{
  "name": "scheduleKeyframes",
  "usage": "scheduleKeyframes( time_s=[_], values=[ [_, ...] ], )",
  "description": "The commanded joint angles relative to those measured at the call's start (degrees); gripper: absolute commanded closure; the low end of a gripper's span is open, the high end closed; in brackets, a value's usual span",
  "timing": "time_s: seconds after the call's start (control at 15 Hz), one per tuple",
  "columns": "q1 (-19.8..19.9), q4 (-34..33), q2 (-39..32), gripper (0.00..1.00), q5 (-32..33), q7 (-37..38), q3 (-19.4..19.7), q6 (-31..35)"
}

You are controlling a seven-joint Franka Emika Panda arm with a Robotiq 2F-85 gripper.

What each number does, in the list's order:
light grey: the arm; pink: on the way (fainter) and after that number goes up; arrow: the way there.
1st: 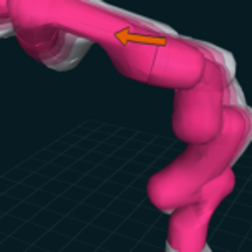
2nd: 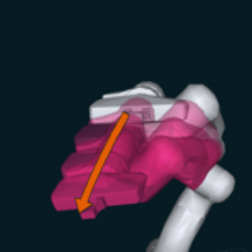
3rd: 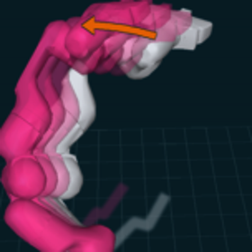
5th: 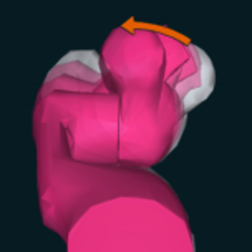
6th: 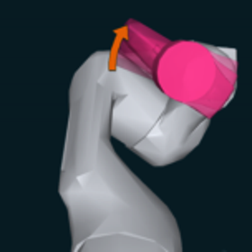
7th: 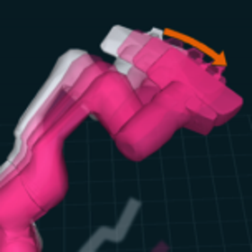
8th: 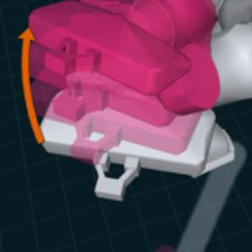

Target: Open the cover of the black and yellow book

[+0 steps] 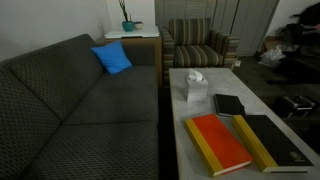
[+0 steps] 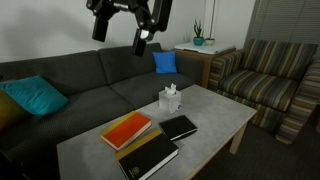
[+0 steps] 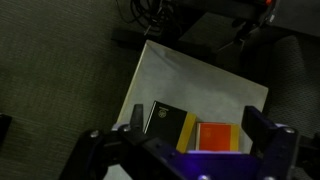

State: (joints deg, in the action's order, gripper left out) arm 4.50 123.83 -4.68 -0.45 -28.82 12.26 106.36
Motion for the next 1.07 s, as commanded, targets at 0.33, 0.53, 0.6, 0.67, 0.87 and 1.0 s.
scheduleKeyframes(
  time_s=[0.33, 0.53, 0.6, 0.67, 0.87, 1.0],
  values=[
    [2.56, -5.96, -8.86, 0.00, -1.12, -1.90, -4.39, -2.76],
    [2.74, -6.41, -8.87, 0.00, -1.14, -2.03, -4.36, -3.17],
    [2.75, -6.44, -8.87, 0.00, -1.14, -2.05, -4.35, -3.20],
    [2.35, -5.56, -8.22, 0.00, -0.53, 0.07, -4.20, -1.74],
    [2.06, -5.56, -9.68, 0.00, 1.18, 0.18, -5.12, 1.27],
    [2.67, -7.22, -12.61, 0.00, 0.69, -1.32, -5.81, 3.03]
  ],
)
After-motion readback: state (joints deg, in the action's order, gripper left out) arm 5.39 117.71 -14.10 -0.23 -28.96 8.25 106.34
